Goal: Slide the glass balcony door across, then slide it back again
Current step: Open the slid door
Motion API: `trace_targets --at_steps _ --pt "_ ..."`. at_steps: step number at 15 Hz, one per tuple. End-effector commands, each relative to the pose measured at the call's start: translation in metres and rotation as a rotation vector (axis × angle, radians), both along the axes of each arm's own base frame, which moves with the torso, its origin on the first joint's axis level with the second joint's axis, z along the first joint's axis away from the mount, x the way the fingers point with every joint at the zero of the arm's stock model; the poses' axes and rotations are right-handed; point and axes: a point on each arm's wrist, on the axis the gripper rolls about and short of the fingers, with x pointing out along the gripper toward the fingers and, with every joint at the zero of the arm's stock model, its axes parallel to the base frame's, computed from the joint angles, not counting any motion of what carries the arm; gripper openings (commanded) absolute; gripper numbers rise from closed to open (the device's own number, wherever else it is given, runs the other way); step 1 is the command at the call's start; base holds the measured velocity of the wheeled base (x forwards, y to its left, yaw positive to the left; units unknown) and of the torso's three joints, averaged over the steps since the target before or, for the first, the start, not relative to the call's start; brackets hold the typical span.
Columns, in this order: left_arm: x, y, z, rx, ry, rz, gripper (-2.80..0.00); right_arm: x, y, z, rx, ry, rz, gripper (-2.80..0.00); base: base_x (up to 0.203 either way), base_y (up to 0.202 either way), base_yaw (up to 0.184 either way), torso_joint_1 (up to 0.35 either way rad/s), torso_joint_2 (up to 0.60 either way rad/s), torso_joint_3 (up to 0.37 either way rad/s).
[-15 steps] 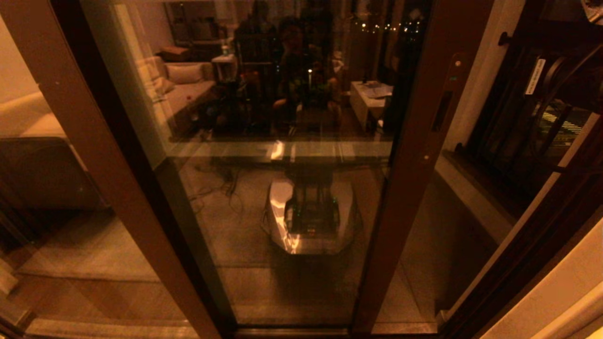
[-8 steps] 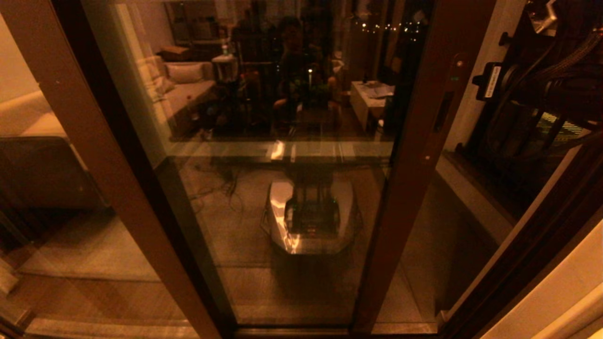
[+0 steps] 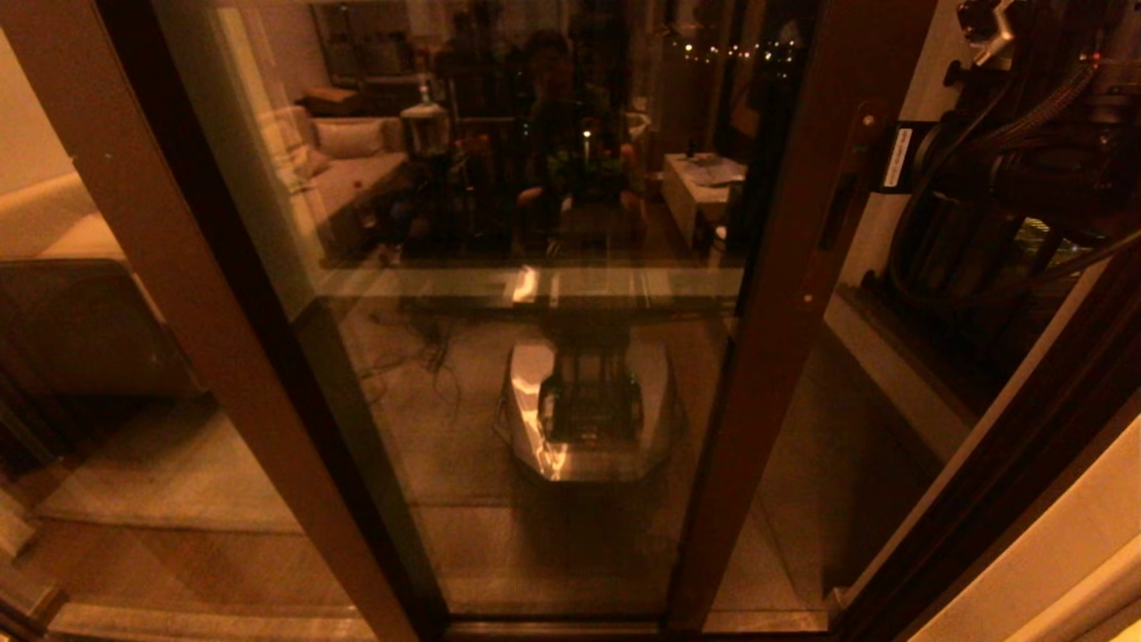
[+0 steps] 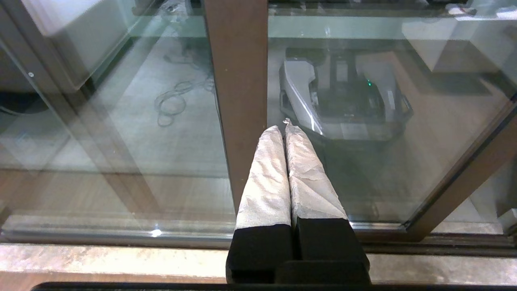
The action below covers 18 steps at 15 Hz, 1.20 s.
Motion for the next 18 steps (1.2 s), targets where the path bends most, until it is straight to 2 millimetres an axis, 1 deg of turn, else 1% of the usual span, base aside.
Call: trace_targets --at_steps 1,4,8,13,18 --pt "0.0 0.0 0.0 0.0 -0.001 0.001 -2.8 -0.001 0.011 -0.001 0.0 0.003 0.034 -2.8 0.0 0.0 0.0 0.0 0.0 0.0" --pt "0.0 0.0 0.0 0.0 0.0 0.001 -2.8 -0.004 0.02 -0.001 -0.002 0.001 0.032 -2.8 0.0 0.0 0.0 0.0 0.0 0.0" --pt "0.0 0.0 0.0 0.0 -0.001 0.001 -2.8 -0.005 0.024 -0.001 -0.005 0.002 0.041 -2.8 0.0 0.0 0.0 0.0 0.0 0.0" --pt "0.0 0.0 0.0 0.0 -0.001 0.001 -2.8 -0.001 0.032 -0.007 -0.009 0.02 0.047 -2.8 0.0 0.0 0.0 0.0 0.0 0.0" --pt "0.0 0.0 0.0 0.0 -0.001 0.001 -2.8 0.0 0.043 -0.01 -0.015 0.028 0.069 -2.8 0.0 0.0 0.0 0.0 0.0 0.0"
